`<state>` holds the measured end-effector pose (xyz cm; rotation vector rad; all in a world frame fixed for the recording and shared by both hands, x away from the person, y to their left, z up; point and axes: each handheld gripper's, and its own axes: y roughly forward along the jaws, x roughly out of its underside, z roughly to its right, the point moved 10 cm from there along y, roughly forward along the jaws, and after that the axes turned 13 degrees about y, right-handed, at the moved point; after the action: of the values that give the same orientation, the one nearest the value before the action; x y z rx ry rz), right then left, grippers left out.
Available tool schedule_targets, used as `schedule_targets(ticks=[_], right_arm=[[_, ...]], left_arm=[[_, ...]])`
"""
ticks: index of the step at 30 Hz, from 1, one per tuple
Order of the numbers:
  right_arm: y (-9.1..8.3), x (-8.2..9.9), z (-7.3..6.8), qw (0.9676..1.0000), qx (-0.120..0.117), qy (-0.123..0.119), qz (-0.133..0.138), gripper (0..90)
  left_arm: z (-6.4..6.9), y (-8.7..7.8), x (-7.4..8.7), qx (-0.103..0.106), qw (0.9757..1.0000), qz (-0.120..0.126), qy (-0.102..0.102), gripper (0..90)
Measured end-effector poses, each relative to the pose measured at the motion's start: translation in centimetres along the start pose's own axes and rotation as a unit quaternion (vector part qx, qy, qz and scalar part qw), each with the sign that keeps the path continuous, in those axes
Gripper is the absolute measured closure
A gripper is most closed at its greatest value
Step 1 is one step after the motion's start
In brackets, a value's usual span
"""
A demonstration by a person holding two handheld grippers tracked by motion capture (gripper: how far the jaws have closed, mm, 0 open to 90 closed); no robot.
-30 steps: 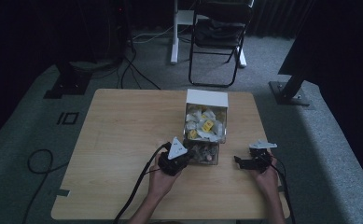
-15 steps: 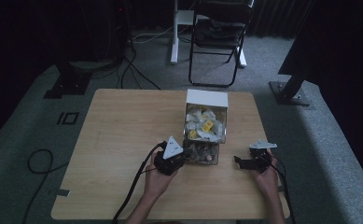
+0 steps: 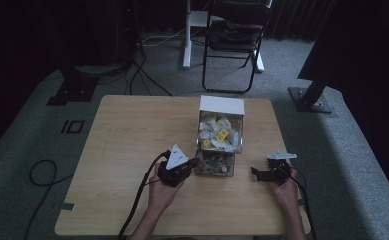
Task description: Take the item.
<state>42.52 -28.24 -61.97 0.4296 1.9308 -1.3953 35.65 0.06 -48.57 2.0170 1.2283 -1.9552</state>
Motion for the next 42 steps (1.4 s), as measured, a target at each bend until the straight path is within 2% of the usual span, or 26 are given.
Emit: schedule_targets(ticks=[26, 42], right_arm=[[0.0, 0.0, 0.0, 1.0000, 0.000, 0.000, 0.000, 12.7], [0.0, 0.0, 0.0, 1.0000, 0.000, 0.000, 0.000, 12.7]], left_arm=[[-2.5, -2.1, 1.2, -0.028, 0.9995, 0.005, -0.014, 90.0], [-3.5, -2.8, 1.4, -0.034, 0.9992, 0.008, -0.018, 90.0]])
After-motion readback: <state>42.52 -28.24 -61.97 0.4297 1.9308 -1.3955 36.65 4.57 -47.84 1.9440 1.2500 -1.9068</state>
